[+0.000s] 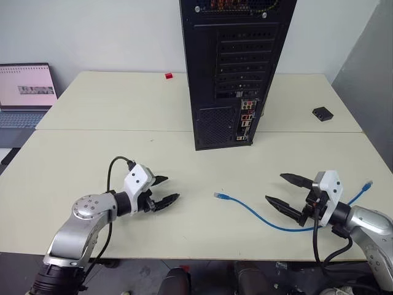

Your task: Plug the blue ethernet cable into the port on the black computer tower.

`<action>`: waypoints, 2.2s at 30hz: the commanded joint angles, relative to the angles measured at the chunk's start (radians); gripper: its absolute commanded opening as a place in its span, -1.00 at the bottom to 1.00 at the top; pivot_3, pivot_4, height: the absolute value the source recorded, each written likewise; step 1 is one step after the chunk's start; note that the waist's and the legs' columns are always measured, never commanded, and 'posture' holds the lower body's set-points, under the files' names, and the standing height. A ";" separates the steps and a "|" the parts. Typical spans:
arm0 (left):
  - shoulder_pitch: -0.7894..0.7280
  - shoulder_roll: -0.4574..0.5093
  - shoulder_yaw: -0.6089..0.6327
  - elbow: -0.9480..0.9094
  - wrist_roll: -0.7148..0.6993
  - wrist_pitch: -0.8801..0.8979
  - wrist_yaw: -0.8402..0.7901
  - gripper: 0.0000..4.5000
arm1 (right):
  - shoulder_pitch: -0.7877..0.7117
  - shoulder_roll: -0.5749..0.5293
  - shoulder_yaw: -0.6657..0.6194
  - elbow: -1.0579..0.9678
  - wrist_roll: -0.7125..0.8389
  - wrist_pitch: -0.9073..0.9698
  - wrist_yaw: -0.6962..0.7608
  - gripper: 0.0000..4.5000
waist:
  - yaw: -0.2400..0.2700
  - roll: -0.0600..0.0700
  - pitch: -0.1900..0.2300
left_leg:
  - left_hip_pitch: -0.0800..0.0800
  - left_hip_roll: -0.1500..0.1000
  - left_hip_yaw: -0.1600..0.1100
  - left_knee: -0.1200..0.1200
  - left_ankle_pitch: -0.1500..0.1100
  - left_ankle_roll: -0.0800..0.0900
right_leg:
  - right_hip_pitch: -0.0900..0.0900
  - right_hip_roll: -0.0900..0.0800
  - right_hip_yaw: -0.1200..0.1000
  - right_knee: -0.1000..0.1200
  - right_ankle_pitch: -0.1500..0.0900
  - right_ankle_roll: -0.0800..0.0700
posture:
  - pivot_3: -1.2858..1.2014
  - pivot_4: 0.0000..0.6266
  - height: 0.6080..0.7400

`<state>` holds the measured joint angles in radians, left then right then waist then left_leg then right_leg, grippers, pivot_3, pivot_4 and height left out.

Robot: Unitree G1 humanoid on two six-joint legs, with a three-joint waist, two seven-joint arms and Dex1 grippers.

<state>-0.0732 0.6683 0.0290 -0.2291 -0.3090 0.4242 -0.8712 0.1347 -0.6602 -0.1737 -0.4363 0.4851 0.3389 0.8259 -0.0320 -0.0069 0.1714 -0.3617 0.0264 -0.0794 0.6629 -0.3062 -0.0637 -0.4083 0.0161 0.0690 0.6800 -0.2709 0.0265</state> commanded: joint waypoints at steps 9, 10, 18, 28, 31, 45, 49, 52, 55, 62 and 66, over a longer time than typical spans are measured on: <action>-0.052 0.112 -0.075 -0.050 0.018 -0.098 -0.178 0.68 | -0.022 -0.148 0.098 -0.212 -0.022 0.179 -0.010 0.99 | 0.000 0.000 0.000 | 0.000 0.000 0.000 0.000 0.000 0.000 | 0.000 0.000 0.000 0.000 -0.001 0.001 | 0.03 -0.52 1.00; -0.055 0.113 -0.080 -0.050 0.025 -0.106 -0.180 0.68 | -0.037 -0.146 0.115 -0.212 -0.022 0.196 -0.020 0.99 | 0.000 -0.001 0.001 | 0.000 0.000 0.000 0.000 0.000 0.000 | 0.000 0.000 0.000 0.000 -0.001 0.001 | 0.03 -0.52 1.00; -0.066 0.105 -0.102 -0.046 0.045 -0.124 -0.181 0.68 | -0.170 -0.062 0.295 -0.076 -0.130 0.149 -0.040 0.99 | -0.001 -0.003 0.002 | 0.000 0.000 0.000 0.000 0.000 0.000 | 0.000 0.000 -0.001 0.000 -0.001 0.000 | 0.03 -0.52 1.00; -0.038 0.104 -0.104 -0.081 0.039 -0.115 -0.180 0.68 | -0.295 0.048 0.442 0.145 -0.272 0.023 -0.017 0.99 | -0.001 -0.005 0.003 | -0.001 0.000 0.000 0.000 0.000 0.000 | -0.001 0.000 -0.001 0.000 0.000 -0.001 | 0.03 -0.52 1.00; -0.032 0.101 -0.108 -0.082 0.044 -0.120 -0.177 0.68 | -0.306 0.058 0.464 0.175 -0.305 0.009 -0.016 0.92 | -0.001 -0.005 0.003 | -0.001 0.000 0.000 0.000 0.000 0.000 | -0.001 0.000 -0.001 0.000 0.000 -0.001 | 0.03 -0.52 1.00; -0.049 0.066 -0.152 -0.023 0.075 -0.180 -0.164 0.68 | -0.334 0.056 0.497 0.199 -0.406 0.002 -0.036 -0.51 | -0.001 -0.005 0.003 | 0.000 0.000 0.000 0.001 0.000 0.000 | 0.000 0.000 -0.001 0.000 0.000 -0.001 | 0.03 -0.52 1.00; -0.080 0.042 -0.180 0.018 0.091 -0.193 -0.164 0.68 | -0.351 0.060 0.497 0.179 -0.416 -0.005 -0.032 -0.93 | -0.001 -0.005 0.003 | 0.000 0.000 0.000 0.001 0.000 0.000 | 0.000 0.000 -0.001 0.000 0.000 -0.001 | 0.03 -0.52 1.00; -0.109 0.022 -0.201 0.044 0.101 -0.200 -0.169 0.68 | -0.370 0.064 0.500 0.147 -0.417 0.004 -0.023 -0.98 | -0.001 -0.005 0.003 | 0.000 0.000 0.000 0.001 0.000 0.000 | 0.000 0.000 -0.001 0.000 0.000 -0.001 | 0.03 -0.52 1.00; -0.157 -0.006 -0.233 0.073 0.117 -0.198 -0.169 0.68 | -0.394 0.065 0.519 0.109 -0.437 0.015 -0.014 -0.98 | -0.001 -0.005 0.003 | 0.000 0.000 -0.001 0.001 0.000 0.000 | 0.000 0.000 -0.001 0.001 0.000 -0.001 | 0.03 -0.52 1.00; -0.240 -0.061 -0.274 0.116 0.124 -0.149 -0.169 0.68 | -0.428 0.077 0.550 0.070 -0.478 0.027 -0.016 -0.98 | -0.001 -0.005 0.003 | -0.001 0.000 -0.001 0.001 0.000 0.000 | 0.000 0.000 -0.002 0.001 0.000 -0.001 | 0.03 -0.52 1.00; -0.271 -0.087 -0.272 0.125 0.111 -0.123 -0.167 0.68 | -0.439 0.083 0.554 0.058 -0.481 0.034 -0.012 -0.98 | -0.001 -0.006 0.003 | -0.001 0.000 -0.002 0.001 0.000 0.000 | 0.000 0.000 -0.002 0.001 0.000 -0.001 | 0.03 -0.52 1.00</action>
<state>-0.3287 0.5804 -0.2504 -0.0896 -0.1868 0.2986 -1.0372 -0.2920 -0.5794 0.3822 -0.3326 0.0102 0.3723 0.8066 -0.0326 -0.0124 0.1744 -0.3625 0.0263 -0.0810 0.6642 -0.3062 -0.0636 -0.4086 0.0163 0.0669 0.6808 -0.2709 0.0255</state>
